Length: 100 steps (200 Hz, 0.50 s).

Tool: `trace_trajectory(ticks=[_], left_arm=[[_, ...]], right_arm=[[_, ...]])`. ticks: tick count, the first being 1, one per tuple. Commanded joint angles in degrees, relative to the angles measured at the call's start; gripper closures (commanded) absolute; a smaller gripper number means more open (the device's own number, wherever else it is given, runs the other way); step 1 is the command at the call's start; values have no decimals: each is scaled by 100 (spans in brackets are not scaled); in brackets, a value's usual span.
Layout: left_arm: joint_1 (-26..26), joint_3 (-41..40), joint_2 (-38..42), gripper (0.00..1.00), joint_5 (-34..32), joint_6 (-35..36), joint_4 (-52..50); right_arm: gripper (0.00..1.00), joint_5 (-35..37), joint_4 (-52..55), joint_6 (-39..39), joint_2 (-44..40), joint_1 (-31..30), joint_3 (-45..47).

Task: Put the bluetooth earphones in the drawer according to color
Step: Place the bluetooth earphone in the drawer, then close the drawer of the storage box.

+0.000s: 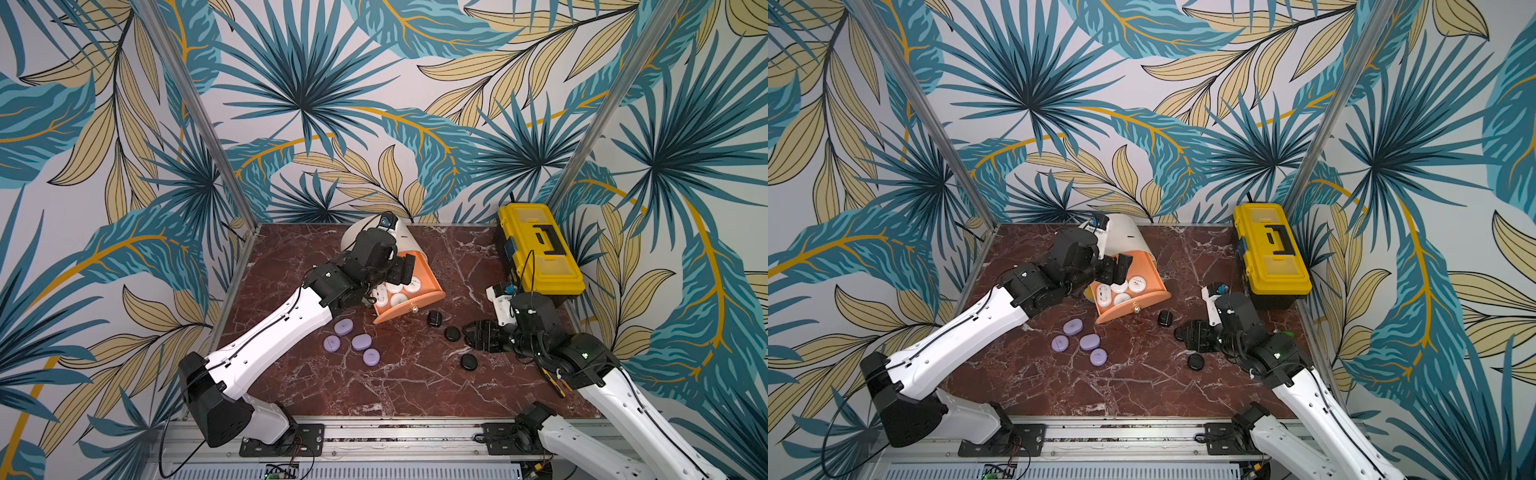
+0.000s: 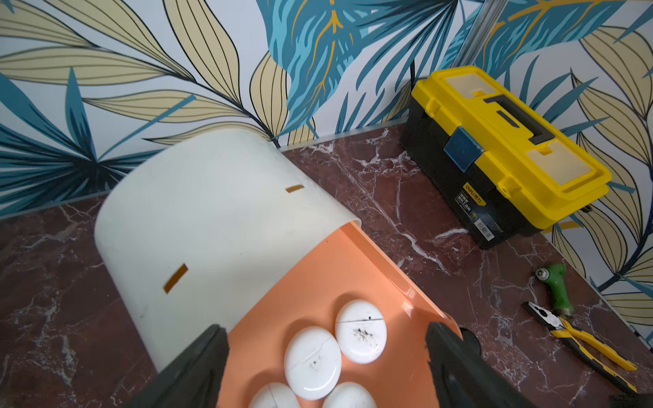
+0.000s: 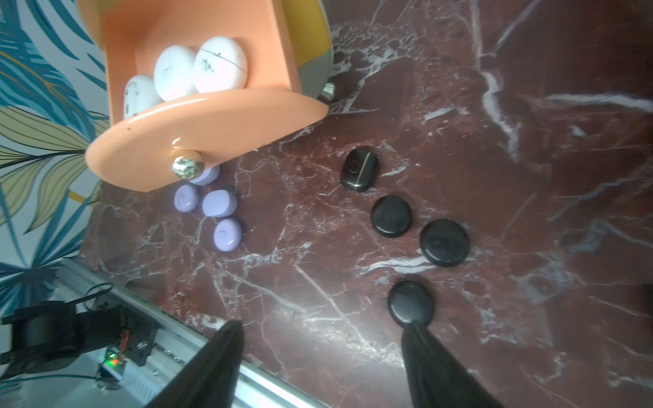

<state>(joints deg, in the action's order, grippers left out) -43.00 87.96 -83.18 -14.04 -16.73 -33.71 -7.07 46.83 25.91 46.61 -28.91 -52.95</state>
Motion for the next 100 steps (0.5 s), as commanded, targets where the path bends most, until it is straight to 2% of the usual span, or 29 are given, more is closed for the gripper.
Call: trace_trajectory(ticks=[1,37,68,100], left_arm=[[288,551,-171,6,84,313,-359],[897,1363,-719,4,575,520,-794],[1392,2164,-1362,4,1125,623,-1181],[1698,2892,-2040,3,1316,762,-1483]], right_arm=[[28,-917,-591,220,90,-1,272],[33,-1481,-1595,718,162,-99,744],[35,-1297,-2093,914,487,-389,827],[39,-968,-2391,993,979,-730,620]])
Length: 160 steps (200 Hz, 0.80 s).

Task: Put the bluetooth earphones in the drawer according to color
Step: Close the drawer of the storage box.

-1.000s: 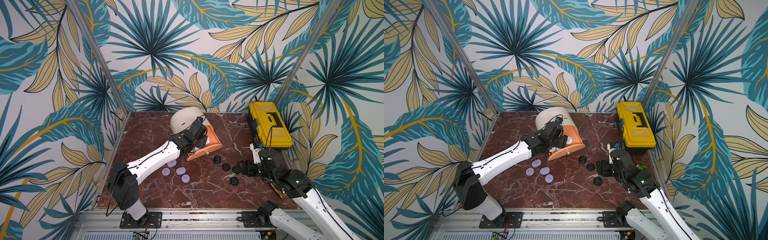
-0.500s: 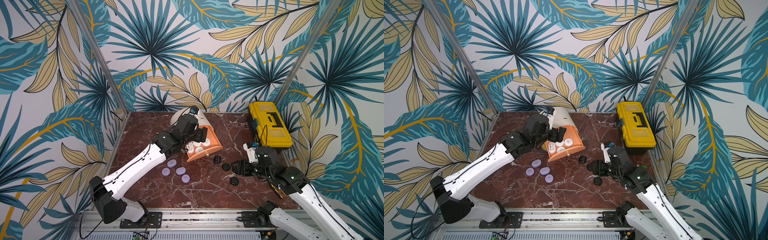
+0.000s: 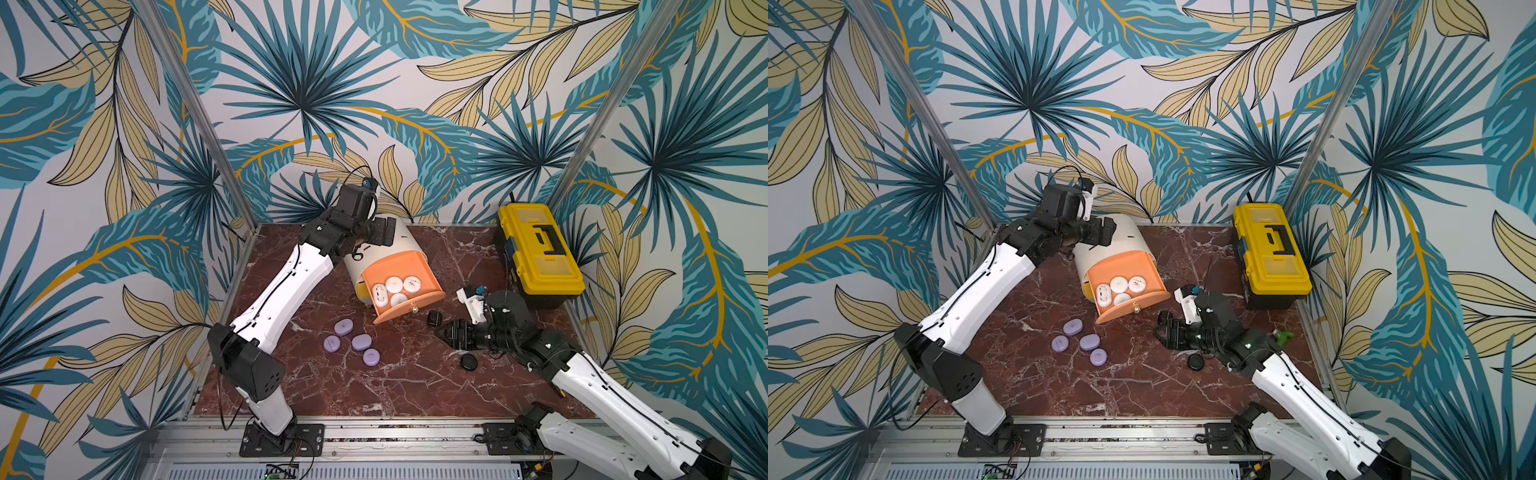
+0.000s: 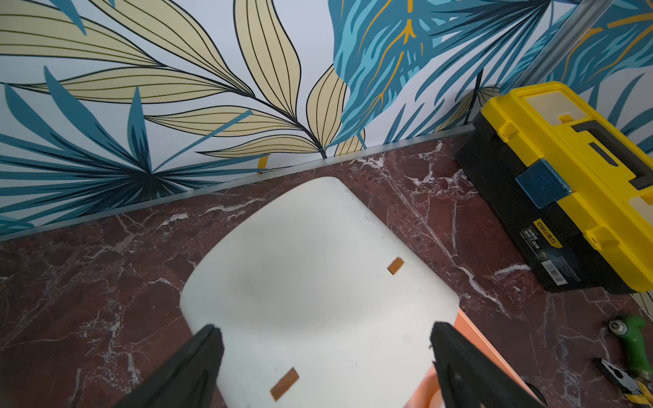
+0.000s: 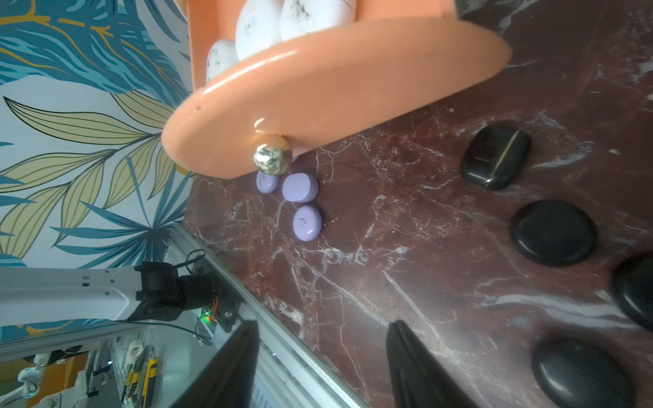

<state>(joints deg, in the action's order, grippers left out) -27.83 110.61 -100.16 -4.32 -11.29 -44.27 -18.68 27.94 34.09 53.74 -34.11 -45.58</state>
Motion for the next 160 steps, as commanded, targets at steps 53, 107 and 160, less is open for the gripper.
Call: trace_trajectory(ticks=[53,107,160], left_arm=[[380,882,-921,3,293,451,-436],[406,421,-987,4,325,523,-202],[401,-92,-887,5,432,496,41]], right_arm=[[49,705,-763,184,899,-617,-519],[56,1034,-984,169,1337,-698,-798],[57,1446,-949,73,1621,-691,-1247]])
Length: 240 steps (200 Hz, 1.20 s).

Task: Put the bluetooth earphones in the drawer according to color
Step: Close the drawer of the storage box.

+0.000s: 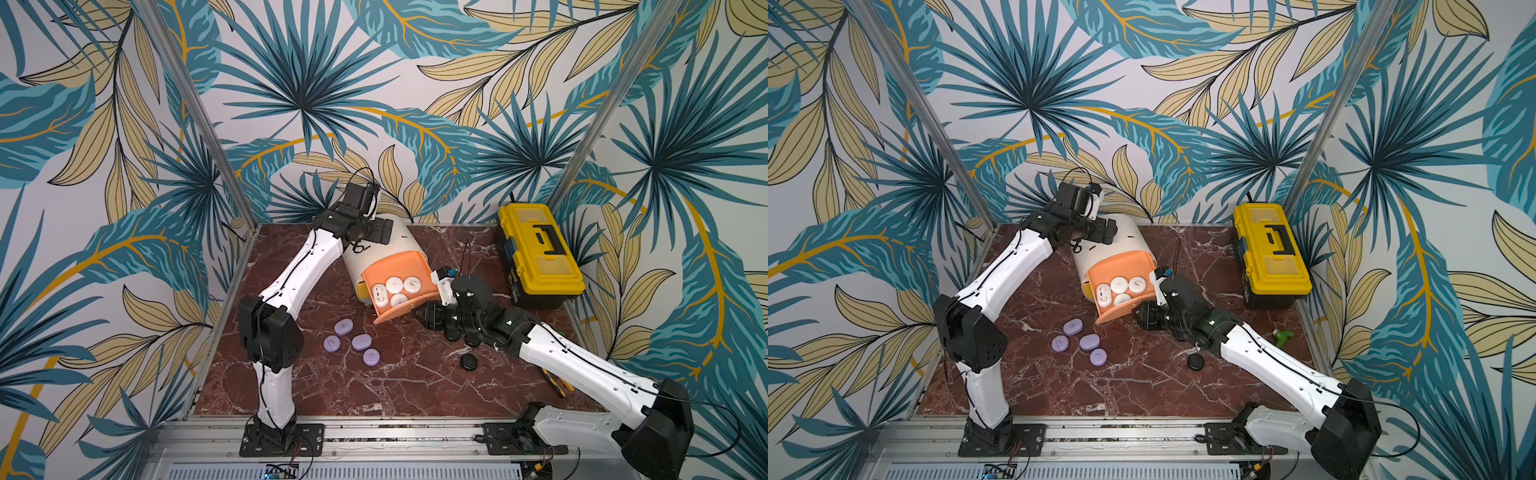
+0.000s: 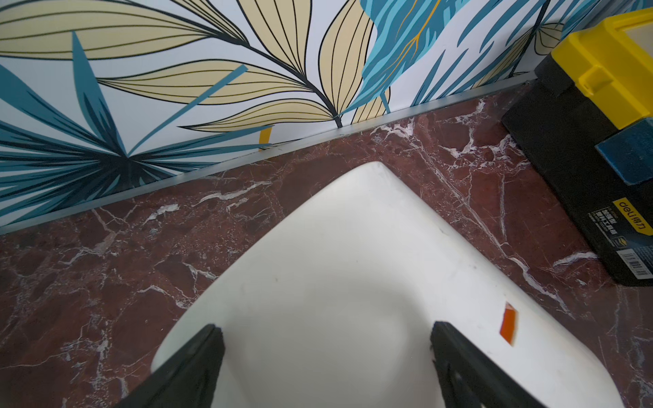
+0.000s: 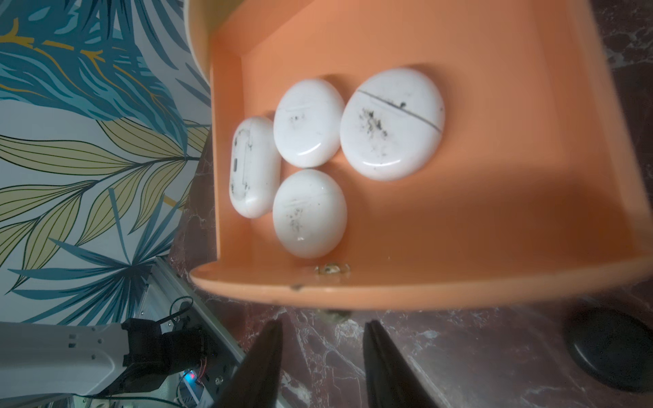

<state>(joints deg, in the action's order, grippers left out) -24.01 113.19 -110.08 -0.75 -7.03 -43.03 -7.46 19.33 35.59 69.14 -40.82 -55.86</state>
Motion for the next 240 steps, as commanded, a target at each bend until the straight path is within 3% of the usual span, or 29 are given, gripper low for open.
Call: trace_trajectory(ticks=[1,113,180,240], left_arm=[[23,-354,108,5,75,70,-84],[20,-762,189,5,201,105,65],[21,-943,327,5,286,95,93],[30,-966,416,5,242,123,142]], right_arm=[[57,329,-88,-78,85,-17,-231],[57,623,216,-531,873,70,-1321],[57,164,321,-608,1316,214,-2038],[57,325,288,-494,414,207,-942]])
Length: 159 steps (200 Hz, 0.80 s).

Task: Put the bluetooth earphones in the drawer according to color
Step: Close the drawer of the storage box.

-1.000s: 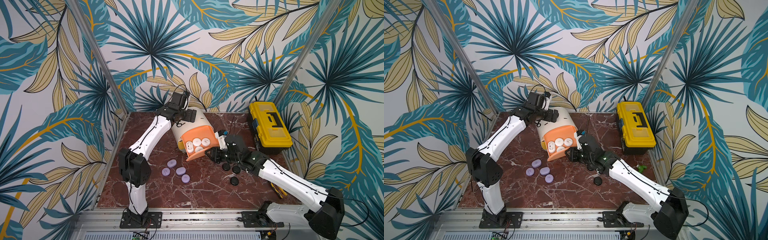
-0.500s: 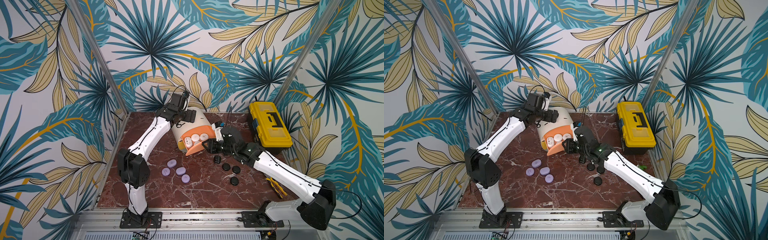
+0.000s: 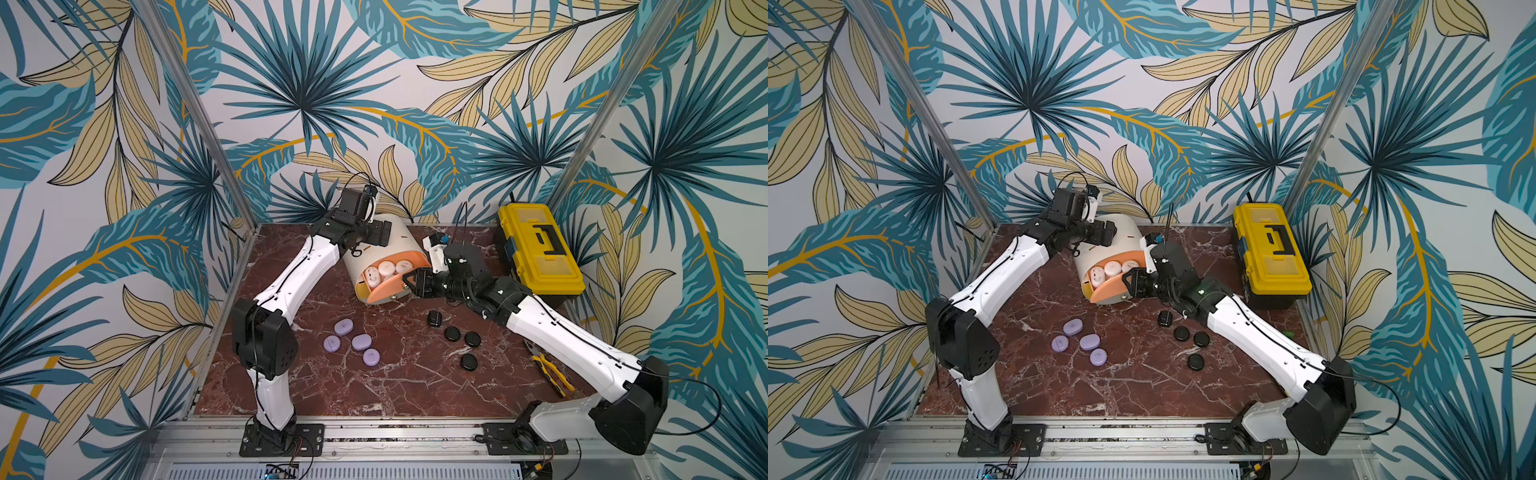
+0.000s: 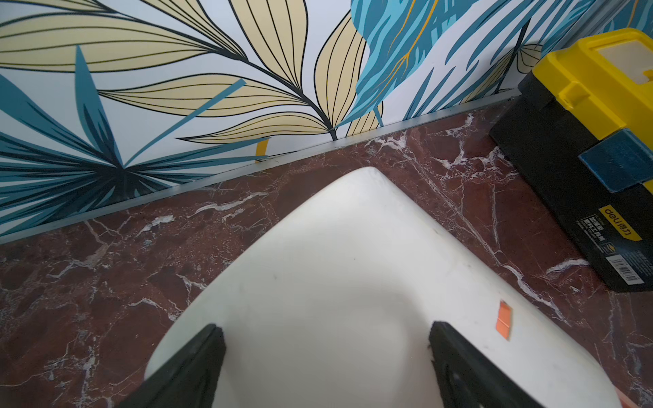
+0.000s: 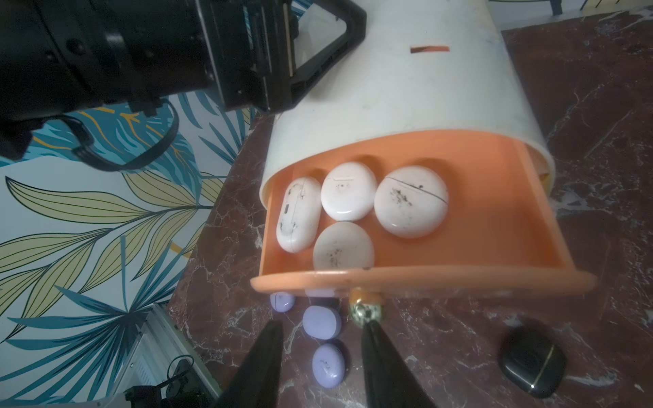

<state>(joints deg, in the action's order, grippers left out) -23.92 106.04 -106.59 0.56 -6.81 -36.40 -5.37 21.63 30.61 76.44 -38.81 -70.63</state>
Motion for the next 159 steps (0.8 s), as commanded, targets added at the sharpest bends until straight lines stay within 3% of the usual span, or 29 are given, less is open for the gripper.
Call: trace_trajectory(ticks=[1,35,86,159], left_arm=[[20,-247,63,5,111,101,-519],[154,30,38,4,161,110,-593],[435,1232,-713,5,249,241,-1238],[439,858,-943,5,167,380,-1063]], right_arm=[[57,124,55,5,-324,10,556],[57,129,-160,118,-277,20,967],[57,90,-281,35,225,18,493],[67,312,-342,-167,1083,31,-473]])
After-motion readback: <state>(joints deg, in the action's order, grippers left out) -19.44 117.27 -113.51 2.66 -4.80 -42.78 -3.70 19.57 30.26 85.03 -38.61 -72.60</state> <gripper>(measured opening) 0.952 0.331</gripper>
